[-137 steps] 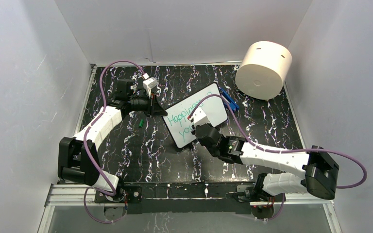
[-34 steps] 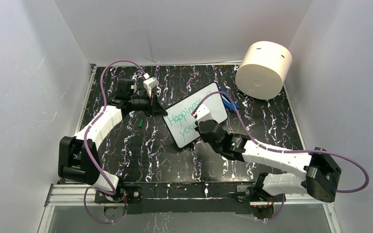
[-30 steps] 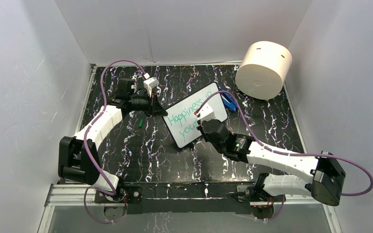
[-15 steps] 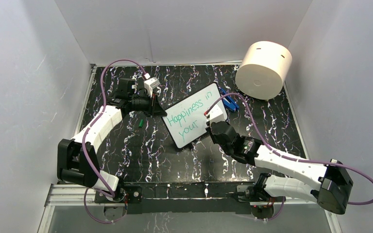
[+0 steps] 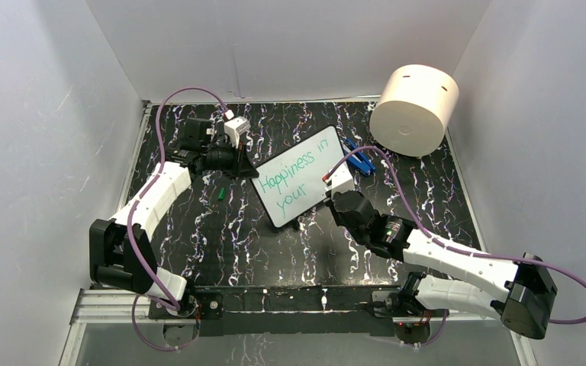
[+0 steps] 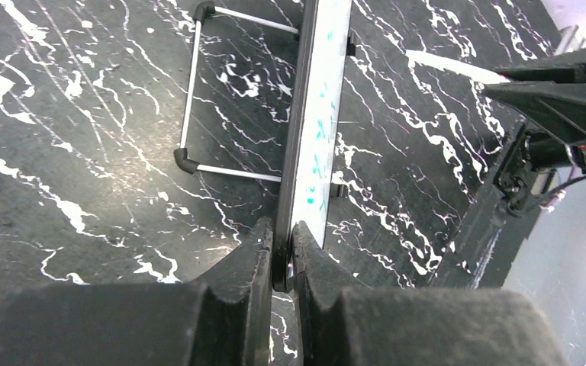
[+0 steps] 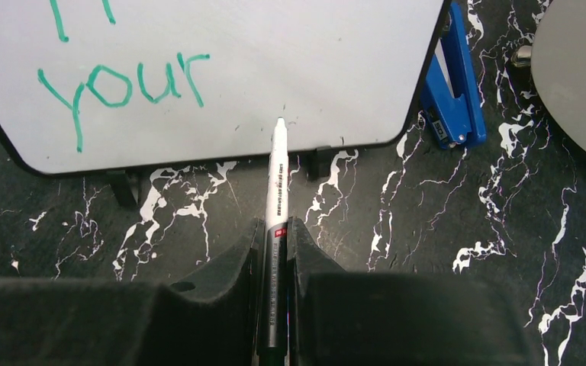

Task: Write a sentence on the whiteboard

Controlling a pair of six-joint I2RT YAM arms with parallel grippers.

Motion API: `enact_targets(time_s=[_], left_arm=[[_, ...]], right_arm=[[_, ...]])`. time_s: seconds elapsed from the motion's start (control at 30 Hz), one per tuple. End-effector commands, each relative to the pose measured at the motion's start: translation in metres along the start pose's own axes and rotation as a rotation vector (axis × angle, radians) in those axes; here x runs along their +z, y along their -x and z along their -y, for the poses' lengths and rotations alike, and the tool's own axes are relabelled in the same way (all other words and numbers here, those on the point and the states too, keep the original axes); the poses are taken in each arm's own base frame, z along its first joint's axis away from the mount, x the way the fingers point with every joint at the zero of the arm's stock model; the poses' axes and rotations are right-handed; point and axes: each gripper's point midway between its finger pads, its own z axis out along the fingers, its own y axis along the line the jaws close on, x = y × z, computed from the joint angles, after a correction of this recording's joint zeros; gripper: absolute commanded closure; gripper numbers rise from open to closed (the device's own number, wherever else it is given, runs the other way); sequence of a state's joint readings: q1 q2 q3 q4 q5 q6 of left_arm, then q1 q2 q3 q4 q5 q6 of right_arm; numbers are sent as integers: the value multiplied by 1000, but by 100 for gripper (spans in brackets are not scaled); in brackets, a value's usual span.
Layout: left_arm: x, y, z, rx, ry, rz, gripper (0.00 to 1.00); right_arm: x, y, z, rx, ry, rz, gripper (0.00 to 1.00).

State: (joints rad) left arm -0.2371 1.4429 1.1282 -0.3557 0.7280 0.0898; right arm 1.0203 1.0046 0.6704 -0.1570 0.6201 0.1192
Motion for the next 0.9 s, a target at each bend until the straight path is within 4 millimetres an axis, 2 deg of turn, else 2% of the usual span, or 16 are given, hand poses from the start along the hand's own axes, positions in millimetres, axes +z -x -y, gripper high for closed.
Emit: enact_targets(time_s=[0.0, 0.2, 0.37, 0.47, 0.6, 0.87], left_arm=[[-12, 7, -39, 31, 209, -13, 95], [-16, 12, -42, 36, 242, -4, 89], [-21, 19, -38, 46, 243, 19, 79], [-27, 29, -29, 60, 226, 49, 76], [-33, 47, -16, 84, 192, 94, 65], [-30, 77, 3, 103, 91, 136, 50]], right_arm=[[-2, 21, 1, 32, 4, 64, 100], [-2, 21, -3, 31, 22, 61, 100], [-3, 23, -3, 28, 31, 68, 100], [-3, 22, -2, 25, 28, 65, 100], [-3, 23, -1, 18, 22, 72, 100], [-1, 25, 1, 7, 7, 80, 100]])
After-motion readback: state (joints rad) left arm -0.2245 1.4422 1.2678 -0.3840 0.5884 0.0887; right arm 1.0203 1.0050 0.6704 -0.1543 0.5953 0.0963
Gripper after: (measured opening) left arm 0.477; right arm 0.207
